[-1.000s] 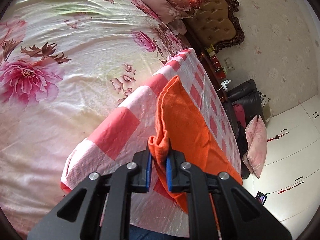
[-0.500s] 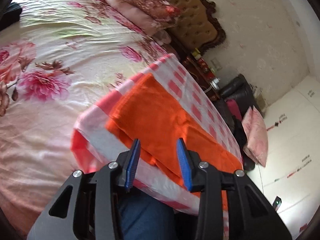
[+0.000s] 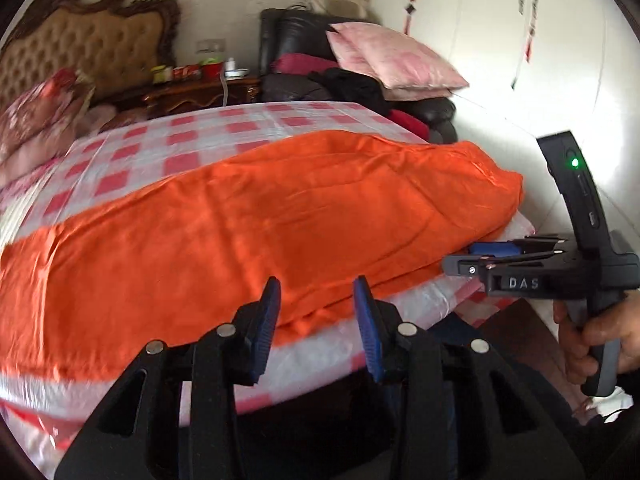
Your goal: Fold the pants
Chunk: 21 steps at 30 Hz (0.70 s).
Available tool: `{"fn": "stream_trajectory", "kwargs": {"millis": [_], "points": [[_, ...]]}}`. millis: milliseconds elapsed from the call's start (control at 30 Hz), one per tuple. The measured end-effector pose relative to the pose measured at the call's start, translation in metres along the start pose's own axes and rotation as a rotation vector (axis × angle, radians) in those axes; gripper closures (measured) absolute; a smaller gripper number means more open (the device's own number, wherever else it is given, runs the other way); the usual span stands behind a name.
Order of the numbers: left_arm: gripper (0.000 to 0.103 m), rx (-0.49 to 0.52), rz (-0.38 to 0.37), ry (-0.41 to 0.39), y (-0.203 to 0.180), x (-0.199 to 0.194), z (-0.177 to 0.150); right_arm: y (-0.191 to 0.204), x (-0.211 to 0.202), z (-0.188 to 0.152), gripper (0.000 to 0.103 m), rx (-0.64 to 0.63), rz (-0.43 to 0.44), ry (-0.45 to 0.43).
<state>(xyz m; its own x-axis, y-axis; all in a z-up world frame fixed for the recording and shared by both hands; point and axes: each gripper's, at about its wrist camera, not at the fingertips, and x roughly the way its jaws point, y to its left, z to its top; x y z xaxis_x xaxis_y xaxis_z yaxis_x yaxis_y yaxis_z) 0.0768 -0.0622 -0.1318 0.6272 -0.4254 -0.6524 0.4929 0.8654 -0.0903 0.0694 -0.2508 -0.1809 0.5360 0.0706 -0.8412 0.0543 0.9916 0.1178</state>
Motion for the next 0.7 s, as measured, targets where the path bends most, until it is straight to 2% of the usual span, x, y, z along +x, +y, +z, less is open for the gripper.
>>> {"fn": "stream_trajectory", "kwargs": {"millis": [133, 400, 433, 567, 633, 700], "points": [[0.072, 0.112, 0.004, 0.05, -0.025, 0.029, -0.001, 0.004, 0.004, 0.001, 0.056, -0.003, -0.003, 0.001], [0.074, 0.312, 0.112, 0.082, -0.057, 0.055, -0.011, -0.004, -0.002, -0.007, 0.057, 0.011, -0.001, -0.043], [0.077, 0.322, 0.126, 0.081, -0.058, 0.055, -0.011, -0.006, -0.003, -0.009, 0.057, 0.014, 0.005, -0.051], [0.08, 0.433, 0.185, 0.08, -0.072, 0.062, -0.012, -0.002, -0.004, -0.016, 0.052, -0.005, -0.012, -0.086], [0.097, 0.432, 0.205, 0.081, -0.072, 0.063, -0.009, 0.003, -0.004, -0.019, 0.051, -0.038, -0.036, -0.098], [0.099, 0.434, 0.215, 0.059, -0.072, 0.058, -0.007, 0.005, -0.004, -0.022, 0.048, -0.042, -0.043, -0.111]]}}
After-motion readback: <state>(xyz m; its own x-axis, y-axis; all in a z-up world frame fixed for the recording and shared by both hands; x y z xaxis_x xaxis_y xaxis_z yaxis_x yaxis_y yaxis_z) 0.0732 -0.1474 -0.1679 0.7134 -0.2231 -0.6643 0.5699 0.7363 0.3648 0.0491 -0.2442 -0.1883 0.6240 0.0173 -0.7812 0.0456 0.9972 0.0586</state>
